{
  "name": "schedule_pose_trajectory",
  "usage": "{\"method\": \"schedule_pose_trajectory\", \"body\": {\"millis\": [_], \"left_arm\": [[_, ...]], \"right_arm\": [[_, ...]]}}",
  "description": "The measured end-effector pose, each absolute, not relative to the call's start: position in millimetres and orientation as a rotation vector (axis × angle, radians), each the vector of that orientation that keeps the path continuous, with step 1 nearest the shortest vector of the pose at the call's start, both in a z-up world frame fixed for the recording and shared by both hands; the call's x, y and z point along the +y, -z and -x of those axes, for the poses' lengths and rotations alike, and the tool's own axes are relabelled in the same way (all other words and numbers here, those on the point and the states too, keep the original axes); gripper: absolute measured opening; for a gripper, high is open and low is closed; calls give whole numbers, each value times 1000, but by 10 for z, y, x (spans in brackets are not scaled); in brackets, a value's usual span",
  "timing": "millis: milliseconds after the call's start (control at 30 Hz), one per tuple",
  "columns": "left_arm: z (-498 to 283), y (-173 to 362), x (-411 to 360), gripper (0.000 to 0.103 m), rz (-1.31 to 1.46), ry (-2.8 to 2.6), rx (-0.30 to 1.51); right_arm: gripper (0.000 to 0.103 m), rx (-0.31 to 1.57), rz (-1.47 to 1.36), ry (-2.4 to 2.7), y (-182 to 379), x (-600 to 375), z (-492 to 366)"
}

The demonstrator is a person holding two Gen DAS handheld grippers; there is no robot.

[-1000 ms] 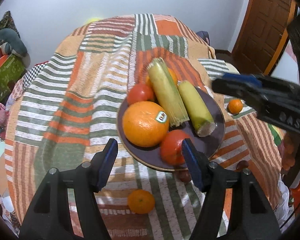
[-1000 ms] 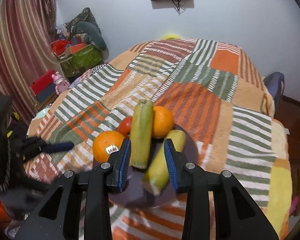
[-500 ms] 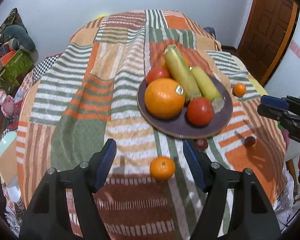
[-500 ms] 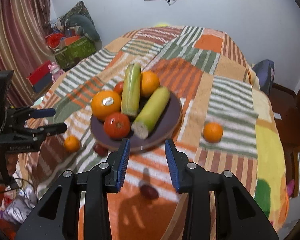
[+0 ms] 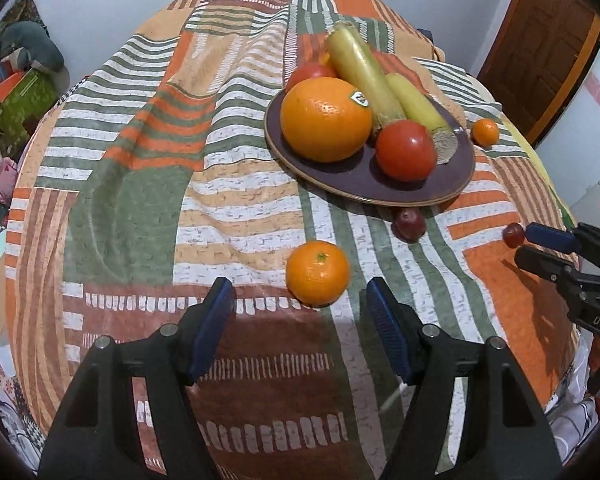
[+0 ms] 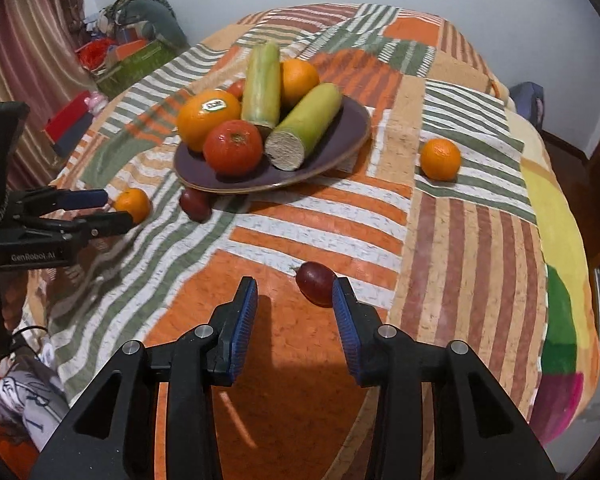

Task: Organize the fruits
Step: 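Move the right tool to a dark red date while the left tool grasps a small mandarin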

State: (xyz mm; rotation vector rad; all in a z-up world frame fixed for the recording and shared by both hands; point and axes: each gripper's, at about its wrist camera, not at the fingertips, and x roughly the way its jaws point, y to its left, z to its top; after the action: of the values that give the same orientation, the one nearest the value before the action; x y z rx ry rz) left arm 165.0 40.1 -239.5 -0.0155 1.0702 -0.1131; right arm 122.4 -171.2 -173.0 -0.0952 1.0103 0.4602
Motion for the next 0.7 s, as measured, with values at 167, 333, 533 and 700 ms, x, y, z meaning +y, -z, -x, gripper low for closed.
{"method": "schedule_pose_trajectory", "body": {"millis": [167,333,533,700], "left_arm": [[-1707,2437,417,59,29,116,1075],[-1735,2457,408,56,31,118,1071],[-1773,2437,395,41,33,140,1061],[-1798,2427,367,35,18,148,1059]], "right_arm": [[36,1009,87,-435,1753,-1743,-1244],[36,1013,86,-408,1808,-1775,-1309],[28,1010,41,-390,1852,-1862,-1377],[18,1007,1,-387,1859,-1937,-1436]]}}
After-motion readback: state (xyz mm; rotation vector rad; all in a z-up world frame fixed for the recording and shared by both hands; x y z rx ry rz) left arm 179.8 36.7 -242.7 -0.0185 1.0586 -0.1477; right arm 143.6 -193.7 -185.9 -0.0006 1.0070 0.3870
